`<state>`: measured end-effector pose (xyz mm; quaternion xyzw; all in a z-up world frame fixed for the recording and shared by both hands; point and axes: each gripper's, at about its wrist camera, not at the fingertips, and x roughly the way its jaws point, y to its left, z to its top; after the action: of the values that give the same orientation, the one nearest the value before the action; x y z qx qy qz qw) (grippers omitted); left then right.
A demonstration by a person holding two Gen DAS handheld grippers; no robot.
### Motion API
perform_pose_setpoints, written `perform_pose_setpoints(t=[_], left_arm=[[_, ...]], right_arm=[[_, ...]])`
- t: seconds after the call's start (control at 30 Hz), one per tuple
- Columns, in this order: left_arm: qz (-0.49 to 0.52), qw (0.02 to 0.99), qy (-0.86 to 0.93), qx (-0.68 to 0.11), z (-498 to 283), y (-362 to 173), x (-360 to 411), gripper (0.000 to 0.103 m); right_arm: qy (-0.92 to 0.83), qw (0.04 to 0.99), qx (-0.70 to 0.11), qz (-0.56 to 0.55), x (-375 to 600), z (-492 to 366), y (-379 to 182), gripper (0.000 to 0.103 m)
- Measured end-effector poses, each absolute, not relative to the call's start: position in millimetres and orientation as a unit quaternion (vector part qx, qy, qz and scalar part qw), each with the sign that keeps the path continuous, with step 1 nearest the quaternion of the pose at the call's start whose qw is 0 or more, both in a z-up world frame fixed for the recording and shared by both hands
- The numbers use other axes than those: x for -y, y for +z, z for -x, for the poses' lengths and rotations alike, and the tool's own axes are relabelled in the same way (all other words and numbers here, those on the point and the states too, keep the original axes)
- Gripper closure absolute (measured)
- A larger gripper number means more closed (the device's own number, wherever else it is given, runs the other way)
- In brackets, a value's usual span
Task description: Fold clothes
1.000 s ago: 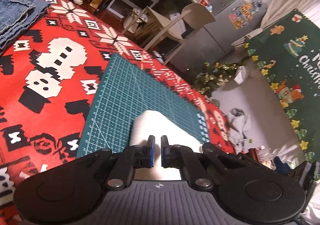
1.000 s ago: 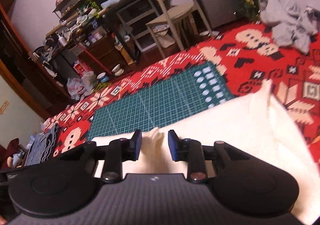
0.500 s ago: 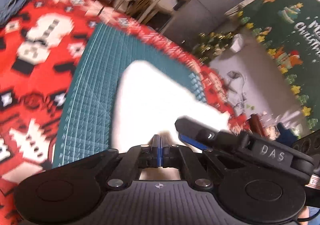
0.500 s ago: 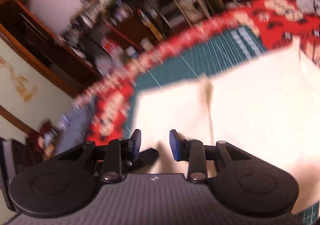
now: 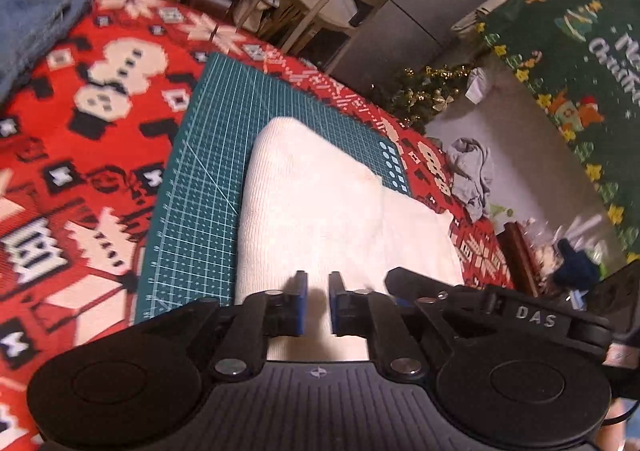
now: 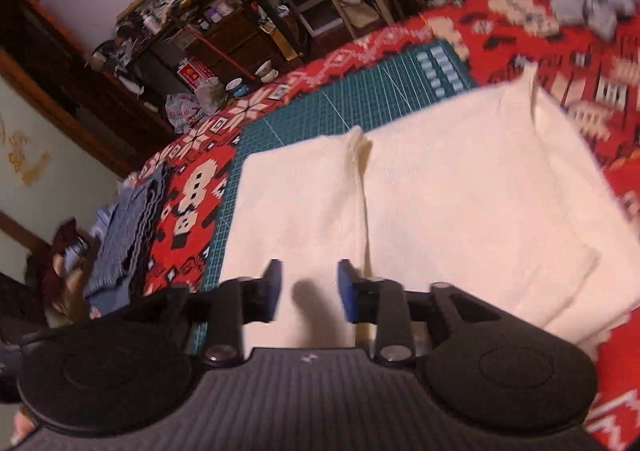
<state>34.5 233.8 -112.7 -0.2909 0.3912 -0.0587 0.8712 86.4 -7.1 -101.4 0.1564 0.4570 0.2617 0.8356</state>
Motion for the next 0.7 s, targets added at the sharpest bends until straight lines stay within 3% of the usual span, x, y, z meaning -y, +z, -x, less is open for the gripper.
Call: perform_pose_setpoints(t=[0.07,0.2,0.33,0.47,0.7], left_arm=[[0.263,0.883,-0.044,-0.386,-27.0,-102.5,-229.9,0.059],[0.185,0.905,0.005,-0.382,-14.0,-89.1,-222.0,0.048],[0.133,0.910,0.055,-0.390,-7.0,-85.8,-218.1,0.042],[0.100,0.906,0.089,-0.401,-7.0,-87.7,-213.8,0.033],[0.067,0.906,0.112,-0.402,-6.9,-85.6,-203.5,0.029]], right_arm=[[0.257,0.851,-0.446,-0.106,3.6,-75.5,-86.8,0.052],[0.249,0.876,-0.414,-0.004,-7.8,-56.2,-67.7,0.017],[0.251,0.878,-0.404,0.050,-14.8,-45.8,-63.8,0.002],[0.251,0.875,-0.403,0.096,-19.6,-38.1,-67.8,0.001],[0.255,0.885,-0.372,0.118,-25.6,-29.2,-65.1,0.001]])
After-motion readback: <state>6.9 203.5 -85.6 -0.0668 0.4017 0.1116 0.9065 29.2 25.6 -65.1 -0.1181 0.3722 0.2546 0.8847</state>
